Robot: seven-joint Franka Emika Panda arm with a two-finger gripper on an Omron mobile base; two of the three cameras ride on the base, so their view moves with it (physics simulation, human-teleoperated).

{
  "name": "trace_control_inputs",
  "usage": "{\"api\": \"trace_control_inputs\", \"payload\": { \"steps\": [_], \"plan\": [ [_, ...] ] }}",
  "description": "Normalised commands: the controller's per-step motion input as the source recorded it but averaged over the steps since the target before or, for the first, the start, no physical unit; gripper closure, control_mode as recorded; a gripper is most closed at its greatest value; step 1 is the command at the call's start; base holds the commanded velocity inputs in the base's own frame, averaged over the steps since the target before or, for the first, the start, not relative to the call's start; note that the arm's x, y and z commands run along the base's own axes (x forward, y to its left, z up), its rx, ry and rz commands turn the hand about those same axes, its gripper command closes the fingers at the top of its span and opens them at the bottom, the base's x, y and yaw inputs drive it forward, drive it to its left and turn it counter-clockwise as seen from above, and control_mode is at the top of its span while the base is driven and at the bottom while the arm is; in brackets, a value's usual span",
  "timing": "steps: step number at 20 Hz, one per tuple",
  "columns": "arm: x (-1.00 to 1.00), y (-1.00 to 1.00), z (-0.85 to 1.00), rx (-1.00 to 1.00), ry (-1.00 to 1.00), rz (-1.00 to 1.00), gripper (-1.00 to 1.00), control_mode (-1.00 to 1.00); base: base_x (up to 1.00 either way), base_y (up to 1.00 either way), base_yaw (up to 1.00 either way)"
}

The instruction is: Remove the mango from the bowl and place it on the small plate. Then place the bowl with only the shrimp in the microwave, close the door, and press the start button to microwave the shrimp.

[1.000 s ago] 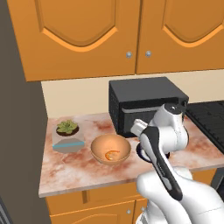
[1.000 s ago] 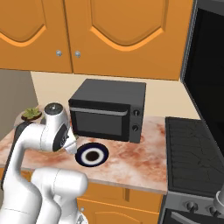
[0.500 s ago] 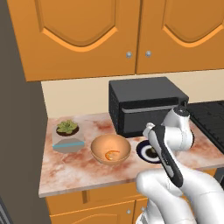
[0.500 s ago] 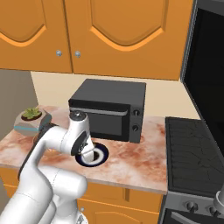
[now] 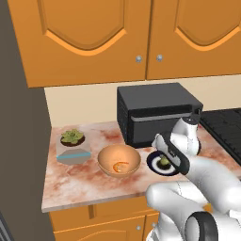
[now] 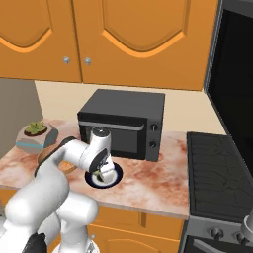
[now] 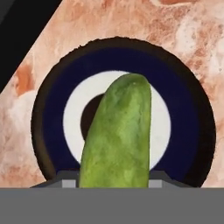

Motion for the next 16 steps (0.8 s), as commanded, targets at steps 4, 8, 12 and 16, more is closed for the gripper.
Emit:
{"api": "trace_control_inputs", "payload": {
  "steps": [4, 8, 12, 16],
  "plan": [
    [0.16, 0.00, -0.62, 0.00, 0.23, 0.00, 1.00, -1.00, 0.00, 0.00, 0.00],
    [0.17, 0.05, -0.42, 0.00, 0.20, 0.01, -1.00, -1.00, 0.00, 0.00, 0.00],
    [-0.01, 0.00, 0.01, 0.01, -0.01, 0.00, -1.00, -1.00, 0.00, 0.00, 0.00],
    [-0.35, 0.03, 0.30, 0.00, -0.09, 0.00, -1.00, -1.00, 0.00, 0.00, 0.00]
  ]
}}
